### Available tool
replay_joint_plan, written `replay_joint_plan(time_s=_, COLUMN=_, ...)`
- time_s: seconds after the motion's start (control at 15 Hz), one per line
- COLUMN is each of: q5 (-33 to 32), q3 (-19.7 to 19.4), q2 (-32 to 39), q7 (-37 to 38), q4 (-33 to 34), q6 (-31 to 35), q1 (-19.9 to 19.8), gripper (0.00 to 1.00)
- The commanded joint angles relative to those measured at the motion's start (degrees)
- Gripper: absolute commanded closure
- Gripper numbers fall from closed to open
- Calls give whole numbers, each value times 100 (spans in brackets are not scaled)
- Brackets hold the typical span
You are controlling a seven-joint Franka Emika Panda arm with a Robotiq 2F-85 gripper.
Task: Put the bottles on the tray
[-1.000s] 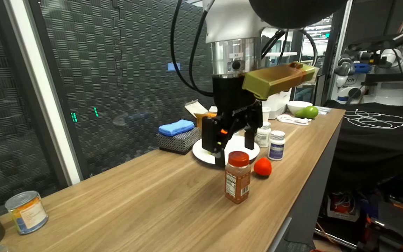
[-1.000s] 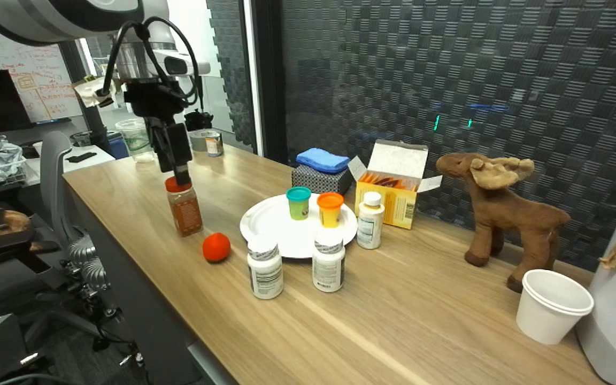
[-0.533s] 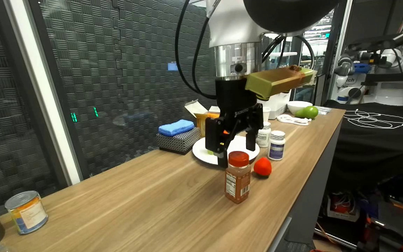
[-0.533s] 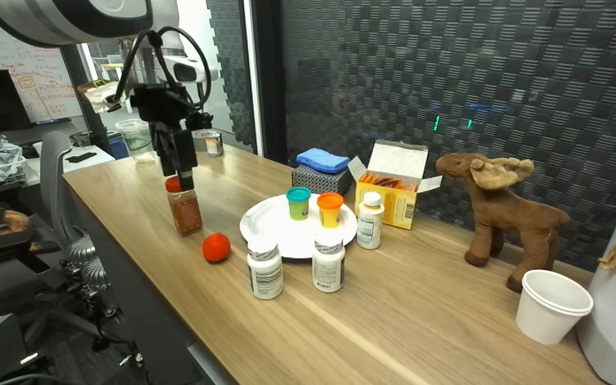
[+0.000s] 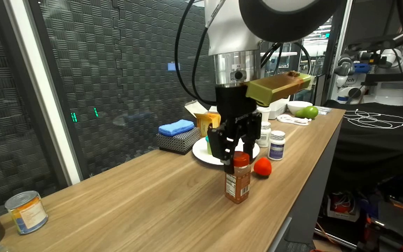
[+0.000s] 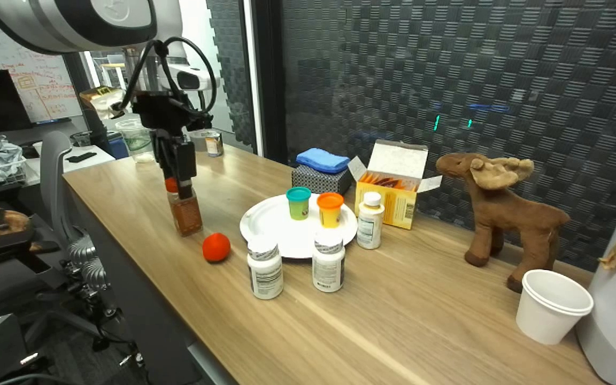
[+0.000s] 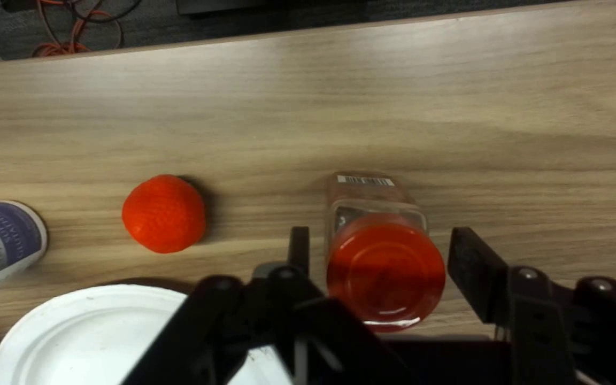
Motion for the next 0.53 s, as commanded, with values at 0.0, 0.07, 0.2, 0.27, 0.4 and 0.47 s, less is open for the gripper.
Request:
replay_joint_plan(time_s=0.0, q5=63, q3=21, q2=-91, q7=-98, q4=-4, q6=10, q1=-15, gripper=62)
replay_joint_plan(time_s=0.07, q5=50, q3=21, q2=-115, q7=-82, q4=-15, q6=7, q1=-14, gripper=70)
replay_joint_plan(time_s=0.2, q5=30, q3=15, q2=-191, q7=-36, q4=-46, q6=10, q1=-20, gripper=76)
replay_joint_plan(time_s=0.27, q5=-33, q3=14, q2=-214, q7=8, q4=-54, q6=7, q1=-22, gripper=76)
replay_joint_plan(time_s=0.4, q5=8, q3=3, q2=-378, q7=-16, q4=-91, q6=5, q1=-37, gripper=76)
replay_joint_plan(time_s=0.47, q5=-12, q3=-17, q2=-517, q7=33, q4=-94, q6=9, q1=-62, gripper=76)
